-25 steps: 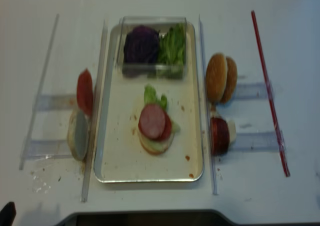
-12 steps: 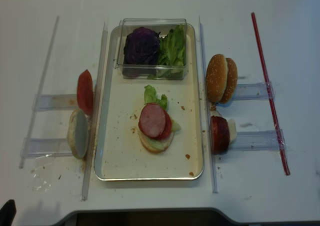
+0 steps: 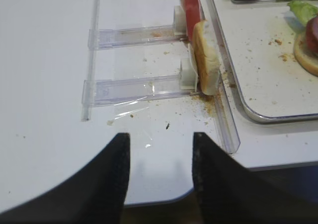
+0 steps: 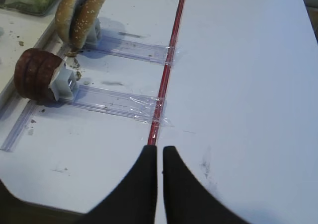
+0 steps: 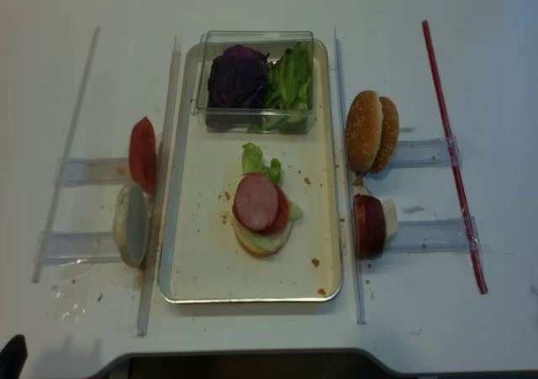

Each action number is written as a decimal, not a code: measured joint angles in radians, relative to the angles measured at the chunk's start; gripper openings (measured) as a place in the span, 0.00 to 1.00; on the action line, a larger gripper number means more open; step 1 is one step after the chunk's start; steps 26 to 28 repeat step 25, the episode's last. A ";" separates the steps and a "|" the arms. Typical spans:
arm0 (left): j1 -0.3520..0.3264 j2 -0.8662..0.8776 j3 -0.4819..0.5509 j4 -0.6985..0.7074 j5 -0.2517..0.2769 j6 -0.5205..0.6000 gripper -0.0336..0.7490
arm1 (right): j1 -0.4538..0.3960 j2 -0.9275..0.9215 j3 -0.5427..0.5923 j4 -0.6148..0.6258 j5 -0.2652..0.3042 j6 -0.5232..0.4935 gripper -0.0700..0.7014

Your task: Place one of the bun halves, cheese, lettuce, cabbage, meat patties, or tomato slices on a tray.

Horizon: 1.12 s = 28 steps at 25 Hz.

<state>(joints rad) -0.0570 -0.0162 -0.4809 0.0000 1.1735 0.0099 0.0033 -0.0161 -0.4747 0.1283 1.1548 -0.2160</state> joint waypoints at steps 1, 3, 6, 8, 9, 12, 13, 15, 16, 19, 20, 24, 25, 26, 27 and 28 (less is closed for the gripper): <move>0.000 0.000 0.000 0.000 0.000 0.000 0.41 | 0.000 0.000 0.000 0.000 0.000 0.000 0.17; 0.000 0.000 0.000 0.000 0.000 0.000 0.41 | 0.000 0.000 0.000 0.000 0.000 0.000 0.17; 0.000 0.000 0.000 0.000 0.000 0.000 0.41 | 0.000 0.000 0.000 0.000 0.000 0.000 0.17; 0.000 0.000 0.000 0.000 0.000 0.000 0.41 | 0.000 0.000 0.000 0.000 0.000 0.000 0.17; 0.000 0.000 0.000 0.000 0.000 0.000 0.41 | 0.000 0.000 0.000 0.000 0.000 0.000 0.17; 0.000 0.000 0.000 0.000 0.000 0.000 0.41 | 0.000 0.000 0.000 0.000 0.000 0.000 0.17; 0.000 0.000 0.000 0.000 0.000 0.000 0.41 | 0.000 0.000 0.000 0.000 0.000 0.000 0.17; 0.000 0.000 0.000 0.000 0.000 0.000 0.41 | 0.000 0.000 0.000 0.000 0.000 0.000 0.17; 0.000 0.000 0.000 0.000 0.000 0.000 0.41 | 0.000 0.000 0.000 0.000 0.000 0.000 0.17; 0.000 0.000 0.000 0.000 0.000 0.000 0.41 | 0.000 0.000 0.000 0.000 0.000 -0.002 0.17; 0.000 0.000 0.000 0.000 0.000 0.000 0.41 | 0.000 0.000 0.000 0.000 0.000 -0.002 0.17; 0.000 0.000 0.000 0.000 0.000 0.000 0.41 | 0.000 0.000 0.000 0.000 0.000 -0.002 0.17; 0.000 0.000 0.000 0.000 0.000 0.000 0.41 | 0.000 0.000 0.000 0.000 0.000 -0.002 0.17; 0.000 0.000 0.000 0.000 0.000 0.000 0.41 | 0.000 0.000 0.000 0.000 0.000 -0.002 0.17; 0.000 0.000 0.000 0.000 0.000 0.000 0.41 | 0.000 0.000 0.000 0.000 0.000 -0.002 0.17; 0.000 0.000 0.000 0.000 0.000 0.000 0.41 | 0.000 0.000 0.000 0.000 0.000 -0.002 0.17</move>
